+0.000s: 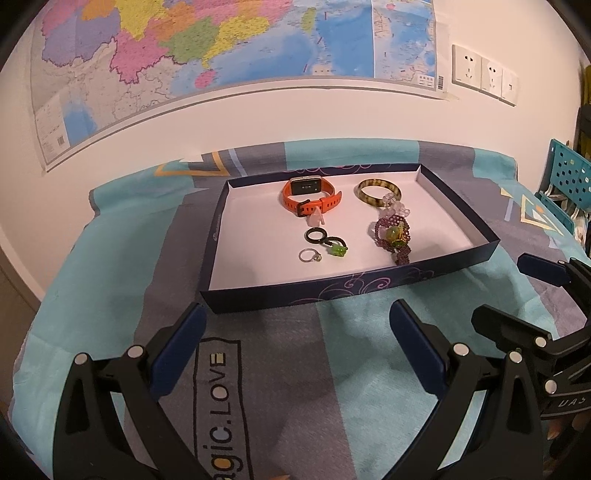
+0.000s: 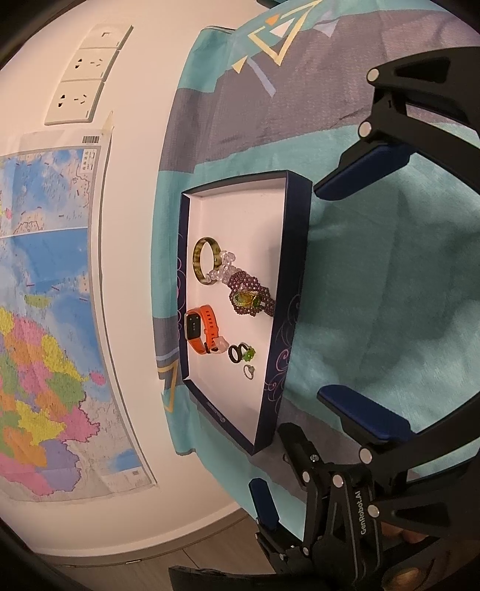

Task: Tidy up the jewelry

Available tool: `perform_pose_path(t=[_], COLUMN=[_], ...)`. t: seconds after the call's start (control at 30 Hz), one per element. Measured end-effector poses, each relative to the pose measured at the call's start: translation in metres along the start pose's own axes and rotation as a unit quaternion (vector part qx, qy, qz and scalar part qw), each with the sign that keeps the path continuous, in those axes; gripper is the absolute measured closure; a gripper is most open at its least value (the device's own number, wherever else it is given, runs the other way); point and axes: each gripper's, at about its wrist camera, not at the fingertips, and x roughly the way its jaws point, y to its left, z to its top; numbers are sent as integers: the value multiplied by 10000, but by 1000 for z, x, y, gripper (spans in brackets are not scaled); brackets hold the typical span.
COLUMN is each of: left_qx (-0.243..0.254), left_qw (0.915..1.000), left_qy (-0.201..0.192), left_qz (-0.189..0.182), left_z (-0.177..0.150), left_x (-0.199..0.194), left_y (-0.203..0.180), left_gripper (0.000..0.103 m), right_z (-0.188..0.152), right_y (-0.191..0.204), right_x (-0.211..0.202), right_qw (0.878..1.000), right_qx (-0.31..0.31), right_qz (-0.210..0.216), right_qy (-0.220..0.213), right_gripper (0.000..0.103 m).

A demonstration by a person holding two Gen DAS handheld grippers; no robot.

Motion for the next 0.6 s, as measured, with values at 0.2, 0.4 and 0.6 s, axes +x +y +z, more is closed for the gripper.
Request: perform_pose_path(t=[0.2, 0.4, 0.6], left_qx=[-4, -17, -32], left_qw=[10000, 10000, 10000], left_qy=[7, 24, 48], left_qz=[-4, -7, -1], left_z=[-1, -1, -1], left_x=[-1, -1, 0], left_y=[-1, -1, -1], left_gripper=[5, 5, 5], right_z=[0, 0, 0], right_y=[0, 0, 0], right_x=[-2, -2, -3], right_qw=[10000, 10000, 10000], right_qx=[17, 23, 35], right_qz=[16, 19, 16], right_qy=[-16, -12, -2], right_gripper=[7, 7, 7])
